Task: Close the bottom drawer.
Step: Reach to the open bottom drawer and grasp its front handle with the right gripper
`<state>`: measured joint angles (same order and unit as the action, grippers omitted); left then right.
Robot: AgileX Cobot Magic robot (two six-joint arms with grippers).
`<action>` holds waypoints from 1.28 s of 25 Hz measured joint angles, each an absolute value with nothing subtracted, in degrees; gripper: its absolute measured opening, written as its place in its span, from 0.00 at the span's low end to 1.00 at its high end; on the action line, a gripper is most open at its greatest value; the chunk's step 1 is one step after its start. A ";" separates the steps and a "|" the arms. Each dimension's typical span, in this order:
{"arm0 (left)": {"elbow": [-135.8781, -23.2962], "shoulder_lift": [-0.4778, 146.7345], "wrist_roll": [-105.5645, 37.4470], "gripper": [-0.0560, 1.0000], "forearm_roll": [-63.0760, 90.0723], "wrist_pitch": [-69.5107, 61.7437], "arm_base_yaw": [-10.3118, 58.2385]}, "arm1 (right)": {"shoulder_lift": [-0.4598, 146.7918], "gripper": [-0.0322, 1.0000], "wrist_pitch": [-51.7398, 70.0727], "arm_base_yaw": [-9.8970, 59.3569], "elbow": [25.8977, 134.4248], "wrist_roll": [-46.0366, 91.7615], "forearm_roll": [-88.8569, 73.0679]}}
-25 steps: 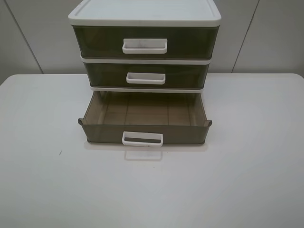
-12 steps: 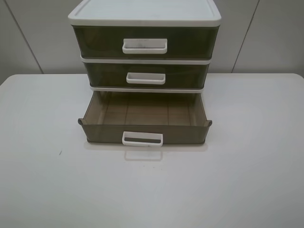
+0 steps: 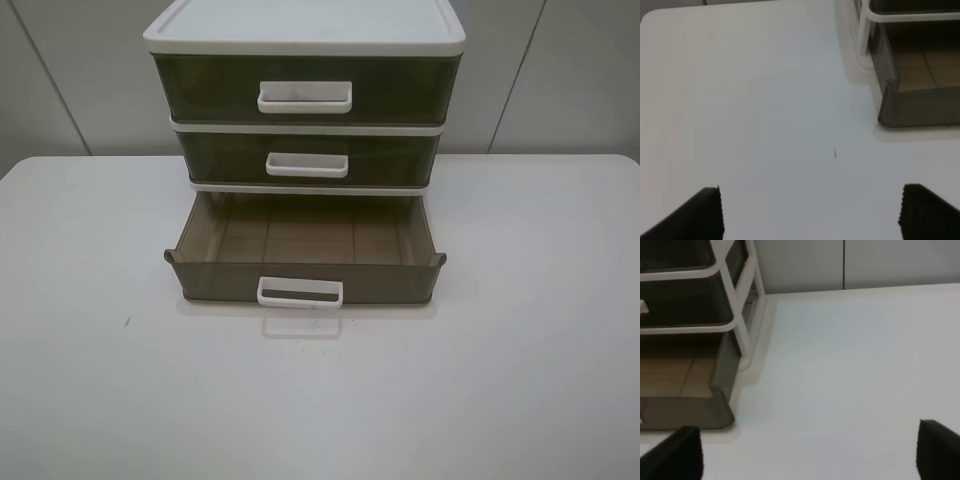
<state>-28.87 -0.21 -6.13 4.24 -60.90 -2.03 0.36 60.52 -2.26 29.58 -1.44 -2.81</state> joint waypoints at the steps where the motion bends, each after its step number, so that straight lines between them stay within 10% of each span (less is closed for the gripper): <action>1: -28.87 -0.21 -6.13 0.73 4.24 -60.90 -2.03 | 1.18 0.74 60.31 -2.26 29.64 -1.44 -3.75; 15: -28.87 -0.21 -6.13 0.73 4.24 -60.90 -2.03 | 30.81 0.74 38.37 6.26 33.23 -6.05 -10.07; 32: -28.87 -0.21 -6.13 0.73 4.24 -60.90 -2.03 | 70.50 0.73 2.45 35.97 33.23 -6.05 -7.77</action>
<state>-28.87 -0.21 -6.13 4.24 -60.90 -2.03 70.50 2.45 35.97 33.23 -6.05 -7.77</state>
